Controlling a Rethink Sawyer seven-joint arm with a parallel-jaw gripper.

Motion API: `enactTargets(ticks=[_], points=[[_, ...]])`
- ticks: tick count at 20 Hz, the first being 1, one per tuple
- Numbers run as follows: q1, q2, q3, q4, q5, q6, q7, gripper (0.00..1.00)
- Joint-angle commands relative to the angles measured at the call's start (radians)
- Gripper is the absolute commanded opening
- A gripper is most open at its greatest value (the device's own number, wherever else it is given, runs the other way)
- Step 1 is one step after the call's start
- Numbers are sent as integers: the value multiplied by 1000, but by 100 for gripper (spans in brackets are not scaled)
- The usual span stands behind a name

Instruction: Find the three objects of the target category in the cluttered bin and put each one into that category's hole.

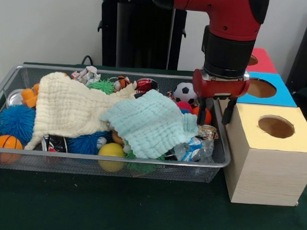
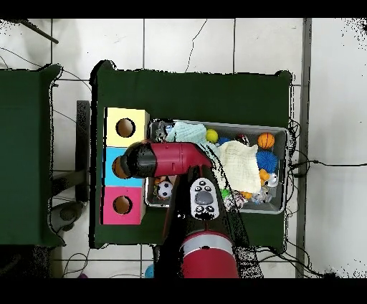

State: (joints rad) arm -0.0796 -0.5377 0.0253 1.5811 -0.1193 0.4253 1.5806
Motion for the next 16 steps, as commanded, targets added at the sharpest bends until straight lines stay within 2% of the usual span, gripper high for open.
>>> enactTargets(ticks=[1,8,12,16], points=[[-15,60,57,-13,7,-22,127,100],[-62,38,75,-22,-3,19,68,100],[-105,41,96,-61,-12,74,6,100],[-127,51,113,-68,-27,72,-12,100]])
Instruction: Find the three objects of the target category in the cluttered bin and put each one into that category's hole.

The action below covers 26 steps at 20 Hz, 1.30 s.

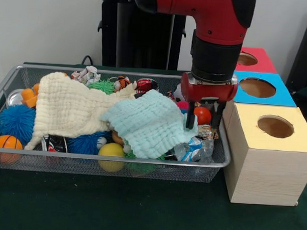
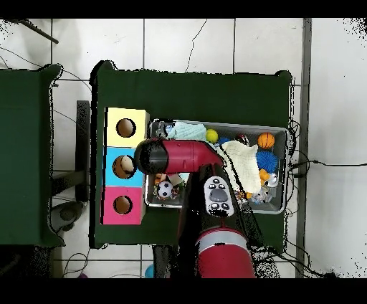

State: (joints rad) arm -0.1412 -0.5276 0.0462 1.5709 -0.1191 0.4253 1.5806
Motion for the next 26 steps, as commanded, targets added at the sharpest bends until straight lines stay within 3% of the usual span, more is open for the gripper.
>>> enactTargets(ticks=[1,11,18,26], points=[[-70,42,95,-58,-31,68,-14,100],[-73,100,112,-102,-48,37,0,100],[-93,192,159,-171,-45,7,-26,100],[-99,208,178,-198,-46,19,-25,100]])
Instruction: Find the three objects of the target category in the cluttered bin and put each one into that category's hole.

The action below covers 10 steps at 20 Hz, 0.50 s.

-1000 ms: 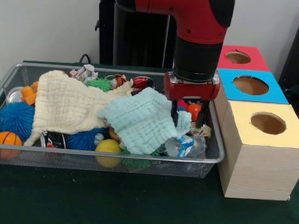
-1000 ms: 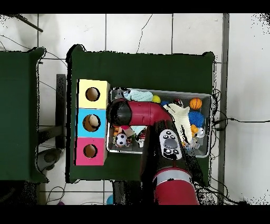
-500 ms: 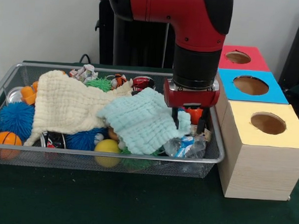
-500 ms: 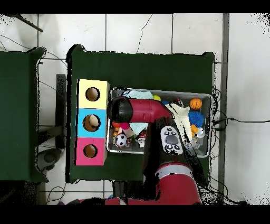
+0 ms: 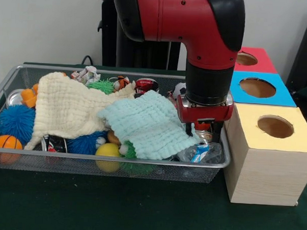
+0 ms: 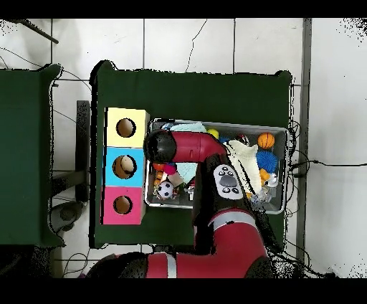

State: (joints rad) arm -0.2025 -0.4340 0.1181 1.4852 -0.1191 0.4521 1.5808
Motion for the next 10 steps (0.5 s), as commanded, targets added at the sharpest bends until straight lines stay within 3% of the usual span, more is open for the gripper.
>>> enactTargets(ticks=[1,10], points=[[-42,114,111,-111,-47,-5,-32,100],[-66,95,136,-108,-50,39,-53,100]])
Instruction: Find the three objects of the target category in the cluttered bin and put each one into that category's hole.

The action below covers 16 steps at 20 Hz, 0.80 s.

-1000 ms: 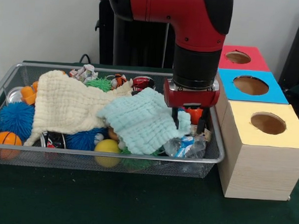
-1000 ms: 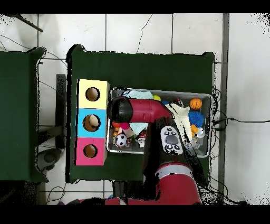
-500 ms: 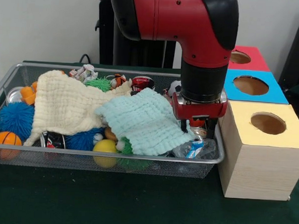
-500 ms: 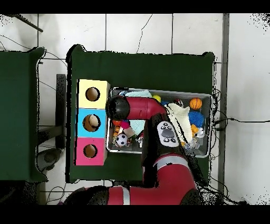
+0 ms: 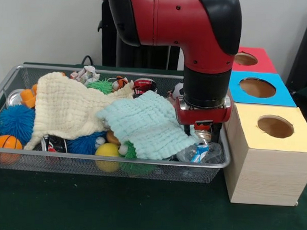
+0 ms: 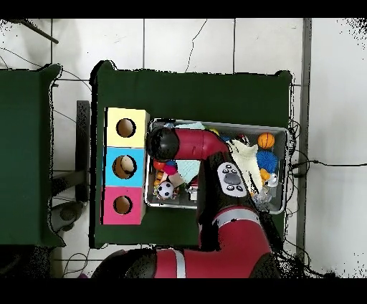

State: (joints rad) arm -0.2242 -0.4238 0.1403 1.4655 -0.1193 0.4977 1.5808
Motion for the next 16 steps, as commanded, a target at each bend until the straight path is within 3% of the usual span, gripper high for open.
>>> enactTargets(ticks=[1,6,10,12,16], points=[[-47,81,116,-86,-51,-4,-53,100],[-59,33,123,-45,-43,-16,-20,100],[-23,-68,86,25,-31,15,41,100],[-7,-83,76,13,-21,42,55,100],[-2,-126,70,67,-17,31,75,100]])
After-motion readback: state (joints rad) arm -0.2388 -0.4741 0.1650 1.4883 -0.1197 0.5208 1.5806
